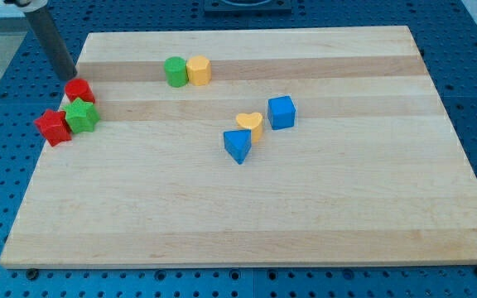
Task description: Move the green star to the right of the yellow hexagon
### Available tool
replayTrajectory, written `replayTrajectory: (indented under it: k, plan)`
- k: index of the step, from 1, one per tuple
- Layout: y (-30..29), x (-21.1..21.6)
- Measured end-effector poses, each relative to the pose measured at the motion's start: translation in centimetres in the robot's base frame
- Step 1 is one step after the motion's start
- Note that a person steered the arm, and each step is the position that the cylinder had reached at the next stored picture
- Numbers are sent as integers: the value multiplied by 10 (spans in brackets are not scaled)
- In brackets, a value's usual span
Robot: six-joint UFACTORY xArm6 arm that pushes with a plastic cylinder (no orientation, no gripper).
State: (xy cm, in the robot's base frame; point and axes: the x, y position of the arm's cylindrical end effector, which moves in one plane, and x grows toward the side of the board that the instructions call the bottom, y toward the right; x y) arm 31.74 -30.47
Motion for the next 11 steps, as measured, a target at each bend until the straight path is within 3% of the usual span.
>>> replayTrajectory:
  k: [1, 5, 6, 8, 9, 10, 11]
  plan:
    - [0, 41]
    - [17, 101]
    - [56, 94]
    - [34, 91]
    - [27, 69]
    - [48, 58]
    - [109, 59]
